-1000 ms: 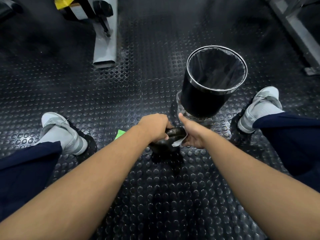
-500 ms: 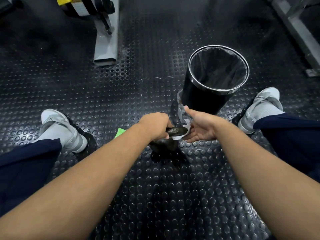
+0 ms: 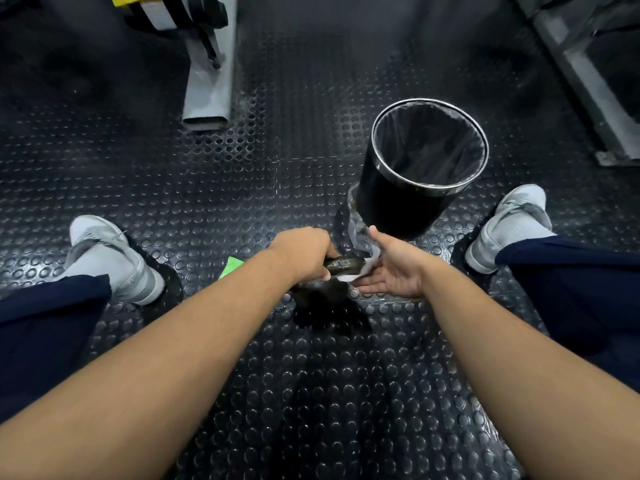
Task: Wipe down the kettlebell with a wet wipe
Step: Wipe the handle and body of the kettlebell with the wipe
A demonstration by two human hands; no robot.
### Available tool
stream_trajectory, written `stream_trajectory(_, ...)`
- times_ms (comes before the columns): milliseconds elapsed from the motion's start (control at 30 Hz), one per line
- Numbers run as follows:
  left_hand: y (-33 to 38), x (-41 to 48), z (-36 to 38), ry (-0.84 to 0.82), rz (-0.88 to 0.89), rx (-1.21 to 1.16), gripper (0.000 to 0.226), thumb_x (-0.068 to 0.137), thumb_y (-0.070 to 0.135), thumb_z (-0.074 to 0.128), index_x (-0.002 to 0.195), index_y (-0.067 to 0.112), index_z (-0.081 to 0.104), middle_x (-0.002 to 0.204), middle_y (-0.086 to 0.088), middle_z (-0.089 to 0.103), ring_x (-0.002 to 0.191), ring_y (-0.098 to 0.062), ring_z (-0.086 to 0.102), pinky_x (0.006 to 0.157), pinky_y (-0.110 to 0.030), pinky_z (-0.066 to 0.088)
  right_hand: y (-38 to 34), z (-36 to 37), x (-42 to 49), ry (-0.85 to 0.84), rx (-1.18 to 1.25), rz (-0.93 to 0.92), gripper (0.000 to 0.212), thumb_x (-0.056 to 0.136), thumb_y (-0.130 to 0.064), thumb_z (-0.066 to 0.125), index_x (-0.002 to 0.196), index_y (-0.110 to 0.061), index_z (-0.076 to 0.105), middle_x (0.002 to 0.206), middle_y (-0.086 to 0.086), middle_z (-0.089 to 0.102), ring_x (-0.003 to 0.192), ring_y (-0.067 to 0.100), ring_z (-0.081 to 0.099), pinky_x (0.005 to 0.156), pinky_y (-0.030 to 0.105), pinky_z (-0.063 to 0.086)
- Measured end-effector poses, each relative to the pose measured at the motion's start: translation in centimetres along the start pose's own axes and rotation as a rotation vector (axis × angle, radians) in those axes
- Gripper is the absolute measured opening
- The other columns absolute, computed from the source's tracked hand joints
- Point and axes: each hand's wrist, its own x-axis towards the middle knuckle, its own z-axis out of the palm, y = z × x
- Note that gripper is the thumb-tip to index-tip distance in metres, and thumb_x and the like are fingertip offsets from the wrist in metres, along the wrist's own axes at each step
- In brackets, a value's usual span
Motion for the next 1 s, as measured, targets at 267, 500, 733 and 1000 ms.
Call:
stream_trajectory(267,0.2,-0.1,0.0,0.010,0.001,0.002,0.040,0.086,0.043,0.077,0.125,0.046,0.068,0.116,0.012,0.068,0.114,-0.018,0.063,0.089,-0.040,0.057,3.1,3.0,1.8,0.115,0.039,-0.015,0.065,0.102,-0.064,0.045,0.138,-0.012,0.059,0.127,0.015,0.071,0.113,0.035,0.067,0.090,0.043,0.055)
stream_trajectory(500,-0.4,-1.1,0.3,0.038,0.051,0.023,0.047,0.093,0.047,0.068,0.139,0.046,0.057,0.113,0.010,0.060,0.120,-0.020,0.060,0.080,-0.036,0.051,1.2,1.1,-2.0,0.118,-0.001,-0.045,0.034,0.106,-0.033,0.056,0.127,-0.007,0.061,0.113,0.017,0.077,0.097,0.032,0.077,0.084,0.044,0.062)
stream_trajectory(733,1.2,-4.3,0.4,0.373,0.001,-0.474,0.052,0.093,0.061,0.060,0.134,0.028,0.063,0.123,0.006,0.060,0.110,-0.011,0.062,0.097,-0.033,0.051,-0.3,-1.8,-6.8,0.072,-0.204,-0.112,0.030,0.100,0.004,0.058,0.130,0.007,0.058,0.110,0.022,0.076,0.097,0.033,0.075,0.080,0.047,0.062)
stream_trajectory(1000,6.8,-6.5,6.1,0.156,-0.316,-1.357,0.055,0.090,0.066,0.062,0.123,0.022,0.063,0.114,0.000,0.072,0.101,-0.015,0.070,0.097,-0.044,0.057,0.7,-0.9,-8.3,-0.332,-0.232,0.003,0.038,0.101,-0.010,0.063,0.136,0.005,0.059,0.128,0.026,0.069,0.114,0.034,0.071,0.091,0.039,0.061)
